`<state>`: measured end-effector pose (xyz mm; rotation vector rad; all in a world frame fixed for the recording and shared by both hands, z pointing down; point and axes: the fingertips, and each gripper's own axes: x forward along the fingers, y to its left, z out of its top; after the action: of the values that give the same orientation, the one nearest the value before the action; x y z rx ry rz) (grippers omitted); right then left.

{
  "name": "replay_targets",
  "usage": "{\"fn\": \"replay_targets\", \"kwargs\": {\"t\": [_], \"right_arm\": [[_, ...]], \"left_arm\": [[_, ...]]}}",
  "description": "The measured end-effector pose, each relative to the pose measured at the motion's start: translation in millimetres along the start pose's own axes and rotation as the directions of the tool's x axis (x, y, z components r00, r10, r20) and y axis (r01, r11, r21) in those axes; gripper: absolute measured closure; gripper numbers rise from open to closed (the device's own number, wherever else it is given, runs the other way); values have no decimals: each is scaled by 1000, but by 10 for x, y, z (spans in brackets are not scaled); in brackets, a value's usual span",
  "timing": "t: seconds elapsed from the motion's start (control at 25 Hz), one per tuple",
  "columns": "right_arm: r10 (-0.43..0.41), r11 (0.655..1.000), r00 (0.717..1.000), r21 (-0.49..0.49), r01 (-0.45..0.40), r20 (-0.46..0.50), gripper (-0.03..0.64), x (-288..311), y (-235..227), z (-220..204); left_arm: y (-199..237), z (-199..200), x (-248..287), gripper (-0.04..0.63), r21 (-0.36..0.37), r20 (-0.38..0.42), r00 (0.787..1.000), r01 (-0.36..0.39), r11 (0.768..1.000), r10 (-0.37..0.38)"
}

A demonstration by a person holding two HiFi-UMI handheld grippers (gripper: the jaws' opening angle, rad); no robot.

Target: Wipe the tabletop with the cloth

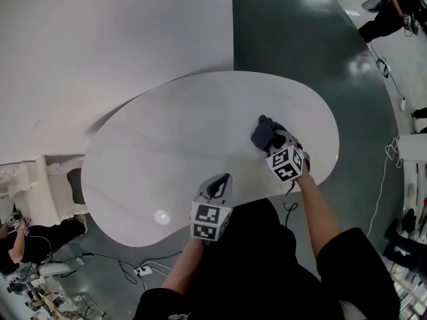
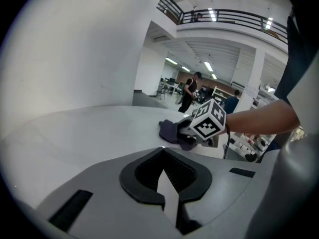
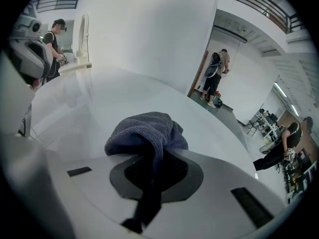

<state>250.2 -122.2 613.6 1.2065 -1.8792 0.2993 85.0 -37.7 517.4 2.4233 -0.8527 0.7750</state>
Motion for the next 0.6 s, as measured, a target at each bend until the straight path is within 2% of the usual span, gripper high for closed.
{"fn": "replay_targets", "kwargs": {"t": [0.4,0.6], "right_arm": [[-48,998,998,45,50,-42,600,-466,890,-287],[-59,996,996,62,64,-73,600,-659,1393,-384]], "left_arm": [[-57,-369,-513,588,50,28,997,70,996,-71],[-92,-506,-773,588,41,52,993,107,993,-109]]}}
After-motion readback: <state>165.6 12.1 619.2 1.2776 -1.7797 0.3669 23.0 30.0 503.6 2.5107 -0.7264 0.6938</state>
